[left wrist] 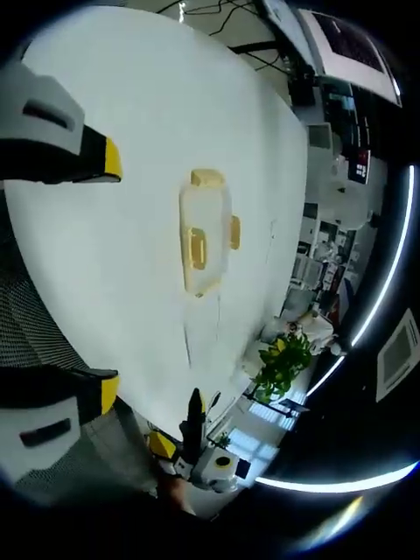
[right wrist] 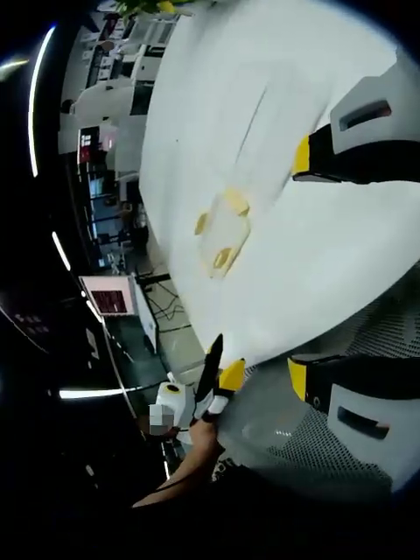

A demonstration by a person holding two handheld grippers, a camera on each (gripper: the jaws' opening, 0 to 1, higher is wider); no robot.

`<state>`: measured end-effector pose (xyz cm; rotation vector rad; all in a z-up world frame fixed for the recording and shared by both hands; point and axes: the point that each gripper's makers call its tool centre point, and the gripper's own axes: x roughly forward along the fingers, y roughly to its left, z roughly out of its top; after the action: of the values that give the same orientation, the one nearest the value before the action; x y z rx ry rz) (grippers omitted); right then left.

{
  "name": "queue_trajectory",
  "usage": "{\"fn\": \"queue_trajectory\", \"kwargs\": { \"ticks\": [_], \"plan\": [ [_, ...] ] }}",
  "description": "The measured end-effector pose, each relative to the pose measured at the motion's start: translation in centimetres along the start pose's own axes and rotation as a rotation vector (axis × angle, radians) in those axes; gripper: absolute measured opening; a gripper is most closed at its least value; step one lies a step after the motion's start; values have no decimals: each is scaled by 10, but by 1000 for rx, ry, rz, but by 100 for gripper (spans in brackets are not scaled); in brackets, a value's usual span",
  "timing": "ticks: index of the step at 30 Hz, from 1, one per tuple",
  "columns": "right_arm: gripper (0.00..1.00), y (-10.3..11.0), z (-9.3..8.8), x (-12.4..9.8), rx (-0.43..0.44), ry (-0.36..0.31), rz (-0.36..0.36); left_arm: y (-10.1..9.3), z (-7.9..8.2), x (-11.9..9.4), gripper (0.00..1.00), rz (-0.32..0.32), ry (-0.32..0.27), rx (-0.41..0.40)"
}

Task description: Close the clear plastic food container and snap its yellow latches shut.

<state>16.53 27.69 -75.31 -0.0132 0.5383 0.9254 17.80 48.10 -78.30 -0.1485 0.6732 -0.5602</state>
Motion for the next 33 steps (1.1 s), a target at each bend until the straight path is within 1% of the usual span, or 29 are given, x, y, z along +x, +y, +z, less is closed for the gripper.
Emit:
{"fn": "queue_trajectory", "kwargs": {
  "ticks": [4, 6, 9, 12, 14, 16, 19, 25, 27, 28, 29, 31, 33],
  "plan": [
    [77, 3, 2, 1, -14, -2, 14, 3, 4, -2, 83, 12, -20, -11],
    [76, 5, 4, 1, -28, -13, 24, 5, 4, -2, 82, 17, -24, -11],
    [77, 5, 5, 2, -38, -10, 23, 4, -1, 0, 79, 16, 12, -2],
    [74, 6, 5, 1, -21, -7, 35, 5, 0, -1, 77, 16, 7, -3],
    [74, 6, 5, 1, -28, -6, 38, 5, -1, -1, 77, 17, 8, -7],
    [74, 9, 5, 1, -38, -1, 51, 3, -4, -1, 76, 7, 27, -11],
    [74, 10, 7, 1, -57, 0, 53, 3, -2, -1, 75, 4, 19, -5],
    [75, 10, 16, -2, -65, -22, 51, 3, 1, -3, 74, -4, 10, -26],
    [76, 9, 17, -2, -62, -23, 49, 2, 1, -4, 69, -13, 19, -43],
    [76, 8, 21, -3, -74, -35, 43, 1, 1, -5, 68, -14, 24, -43],
    [77, 8, 23, -2, -79, -40, 44, 1, 2, -5, 69, -14, 17, -36],
    [77, 9, 26, 0, -76, -37, 59, -1, 5, -6, 69, -23, 12, -25],
    [78, 7, 30, 0, -86, -41, 56, -2, 7, -6, 69, -28, 11, -16]
  ]
}}
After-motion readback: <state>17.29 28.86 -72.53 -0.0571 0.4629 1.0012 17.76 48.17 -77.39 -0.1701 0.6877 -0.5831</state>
